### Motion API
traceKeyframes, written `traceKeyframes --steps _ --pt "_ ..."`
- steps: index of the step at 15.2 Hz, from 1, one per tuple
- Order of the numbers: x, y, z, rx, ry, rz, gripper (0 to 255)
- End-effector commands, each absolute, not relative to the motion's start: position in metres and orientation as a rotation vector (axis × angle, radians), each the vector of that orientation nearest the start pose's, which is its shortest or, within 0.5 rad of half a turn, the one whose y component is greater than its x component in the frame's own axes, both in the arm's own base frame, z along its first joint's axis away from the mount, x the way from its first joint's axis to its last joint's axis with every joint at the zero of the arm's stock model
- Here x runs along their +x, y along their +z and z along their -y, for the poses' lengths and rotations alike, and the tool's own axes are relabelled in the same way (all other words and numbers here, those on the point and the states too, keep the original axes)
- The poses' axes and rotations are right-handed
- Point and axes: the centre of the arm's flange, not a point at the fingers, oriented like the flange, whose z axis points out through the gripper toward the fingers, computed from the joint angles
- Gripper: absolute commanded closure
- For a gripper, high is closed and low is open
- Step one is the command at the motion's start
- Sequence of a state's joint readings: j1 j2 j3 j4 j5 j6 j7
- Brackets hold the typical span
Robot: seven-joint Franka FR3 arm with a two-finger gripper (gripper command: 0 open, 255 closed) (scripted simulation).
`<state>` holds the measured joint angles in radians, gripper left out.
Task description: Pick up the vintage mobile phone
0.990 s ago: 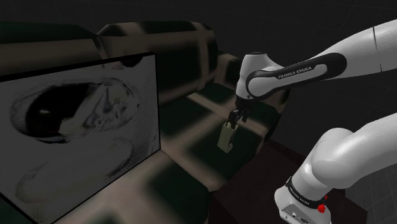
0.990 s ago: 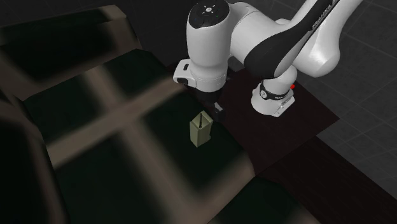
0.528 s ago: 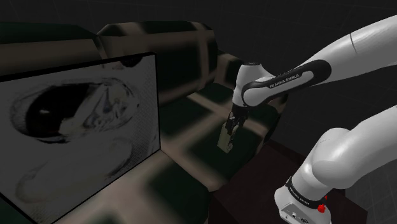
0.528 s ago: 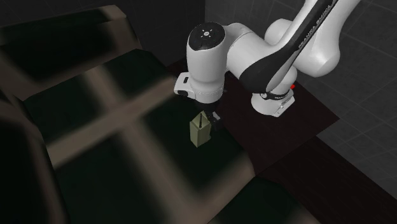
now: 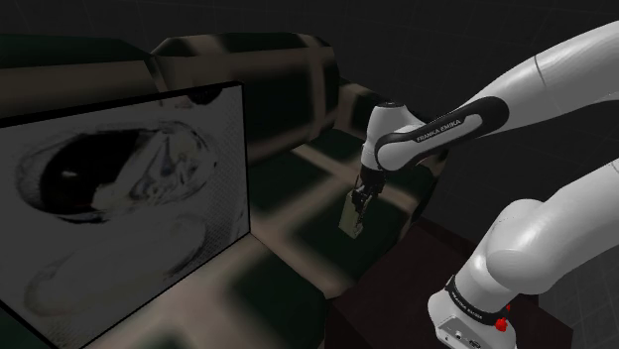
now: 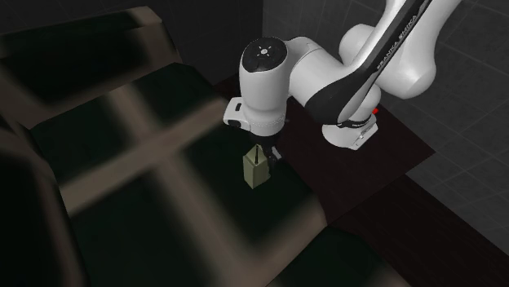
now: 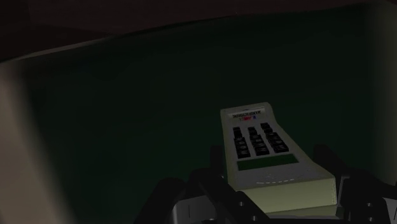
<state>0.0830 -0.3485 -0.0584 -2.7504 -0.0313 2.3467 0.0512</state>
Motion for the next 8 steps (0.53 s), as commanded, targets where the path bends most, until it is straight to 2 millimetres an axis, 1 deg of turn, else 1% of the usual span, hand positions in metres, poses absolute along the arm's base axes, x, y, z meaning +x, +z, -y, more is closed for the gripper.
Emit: traceKeyframes --steps 1,5,8 --pt "0.371 0.317 -0.010 -3.144 0.091 0.000 255" --pt "0.370 0.318 -0.010 -3.144 0.091 0.001 255" --pt "0.370 0.333 -0.010 -3.144 0.091 0.001 255"
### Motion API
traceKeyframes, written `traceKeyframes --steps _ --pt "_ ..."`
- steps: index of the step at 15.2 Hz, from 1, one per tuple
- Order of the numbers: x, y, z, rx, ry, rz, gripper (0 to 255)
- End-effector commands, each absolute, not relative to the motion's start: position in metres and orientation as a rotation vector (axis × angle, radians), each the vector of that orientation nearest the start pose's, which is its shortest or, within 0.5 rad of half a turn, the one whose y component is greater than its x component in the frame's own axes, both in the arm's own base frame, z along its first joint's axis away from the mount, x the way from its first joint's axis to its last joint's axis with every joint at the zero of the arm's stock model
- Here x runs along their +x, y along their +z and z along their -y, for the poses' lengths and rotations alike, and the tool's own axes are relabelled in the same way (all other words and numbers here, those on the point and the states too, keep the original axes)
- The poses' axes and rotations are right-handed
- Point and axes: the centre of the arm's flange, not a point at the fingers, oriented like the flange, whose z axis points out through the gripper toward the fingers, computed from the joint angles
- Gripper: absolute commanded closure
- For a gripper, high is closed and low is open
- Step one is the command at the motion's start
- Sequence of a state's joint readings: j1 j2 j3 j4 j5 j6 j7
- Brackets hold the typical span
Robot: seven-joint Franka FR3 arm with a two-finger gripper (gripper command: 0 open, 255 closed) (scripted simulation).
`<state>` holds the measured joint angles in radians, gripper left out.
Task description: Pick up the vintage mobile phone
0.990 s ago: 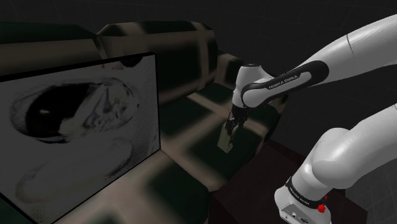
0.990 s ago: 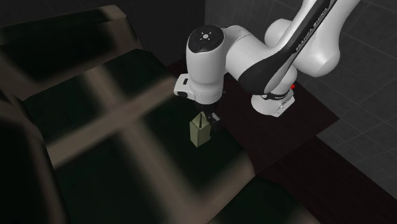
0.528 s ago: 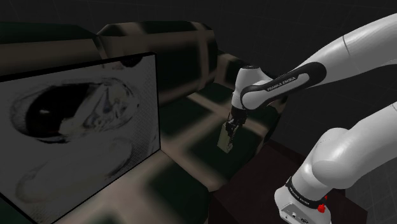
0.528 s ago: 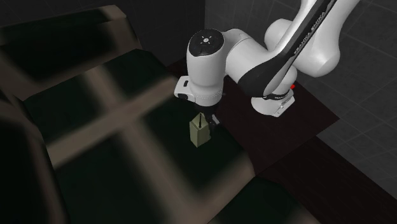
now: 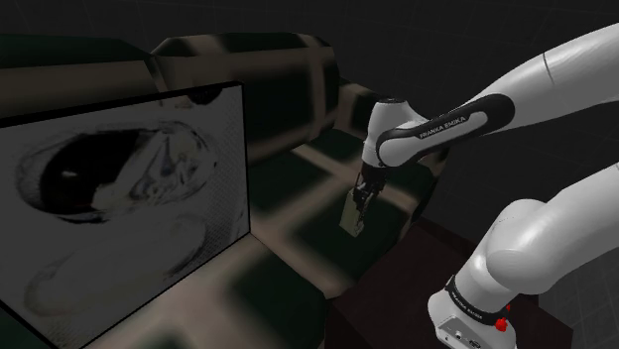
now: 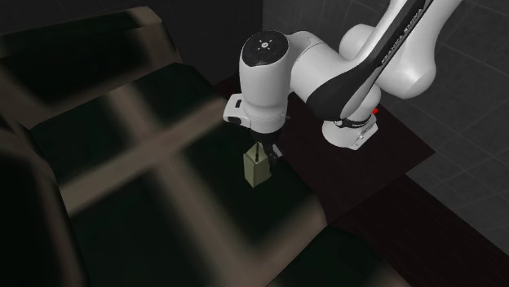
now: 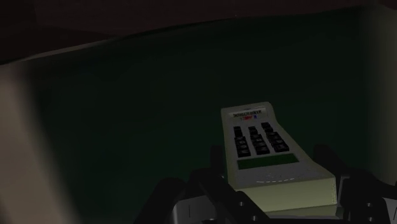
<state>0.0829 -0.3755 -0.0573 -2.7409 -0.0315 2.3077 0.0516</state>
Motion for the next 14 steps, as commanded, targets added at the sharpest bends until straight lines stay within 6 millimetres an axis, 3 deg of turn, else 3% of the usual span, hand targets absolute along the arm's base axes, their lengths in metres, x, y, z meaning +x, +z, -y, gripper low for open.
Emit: traceKeyframes --steps 1,12,14 --pt "0.370 0.339 -0.010 -3.144 0.091 0.001 255" --pt "0.370 0.397 -0.010 -3.144 0.091 0.001 255" --pt "0.370 0.398 -0.010 -3.144 0.091 0.001 255"
